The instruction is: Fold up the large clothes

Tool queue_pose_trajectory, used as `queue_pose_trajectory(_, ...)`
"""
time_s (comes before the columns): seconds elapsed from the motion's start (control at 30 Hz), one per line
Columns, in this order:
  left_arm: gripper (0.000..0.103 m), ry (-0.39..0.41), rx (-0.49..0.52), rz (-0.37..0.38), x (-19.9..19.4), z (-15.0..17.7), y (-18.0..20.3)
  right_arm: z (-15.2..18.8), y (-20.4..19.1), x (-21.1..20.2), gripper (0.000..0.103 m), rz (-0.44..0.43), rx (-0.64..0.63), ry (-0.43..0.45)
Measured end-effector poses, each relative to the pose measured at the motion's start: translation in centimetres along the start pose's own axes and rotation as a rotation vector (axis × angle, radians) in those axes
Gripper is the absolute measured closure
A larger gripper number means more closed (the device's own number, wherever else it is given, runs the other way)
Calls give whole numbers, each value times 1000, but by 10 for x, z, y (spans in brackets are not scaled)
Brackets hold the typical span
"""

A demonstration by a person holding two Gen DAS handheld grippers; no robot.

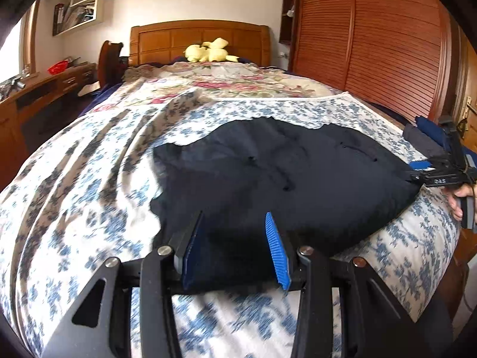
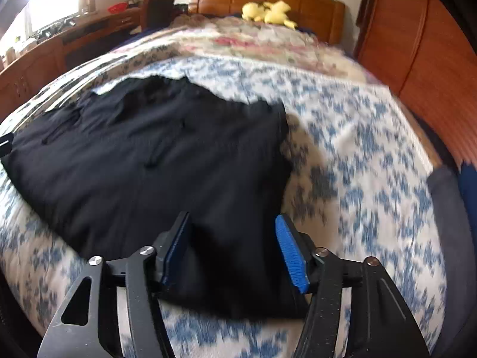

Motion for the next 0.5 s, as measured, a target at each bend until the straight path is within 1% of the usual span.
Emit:
queue_pose_trajectory(0.07, 63, -5, -12, -20, -4, 6, -8, 11, 5, -2, 39, 0, 20, -27)
queue_pose_trajectory(0.2, 63, -11, -37, -54, -12, 16, -23, 26, 6, -4, 36, 1, 42, -44)
queue_pose_trajectory(0.33, 63, -21, -62, -63, -13, 23, -33, 38, 7, 1, 35, -6, 68, -56)
queue_pose_trajectory(0.5, 63, -41, -73, -77, -12, 31, -43, 42, 10, 6, 33, -14, 106, -59)
Point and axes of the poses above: each gripper's, at about its wrist camera, not at the fingertips, and x roughly the way its jaws point, y to its right, z to its underside, the point moved 3 cm from there along x, roughly the way its jaws point, and after that the axes turned 6 degrees about y, right-handed, at the moved point
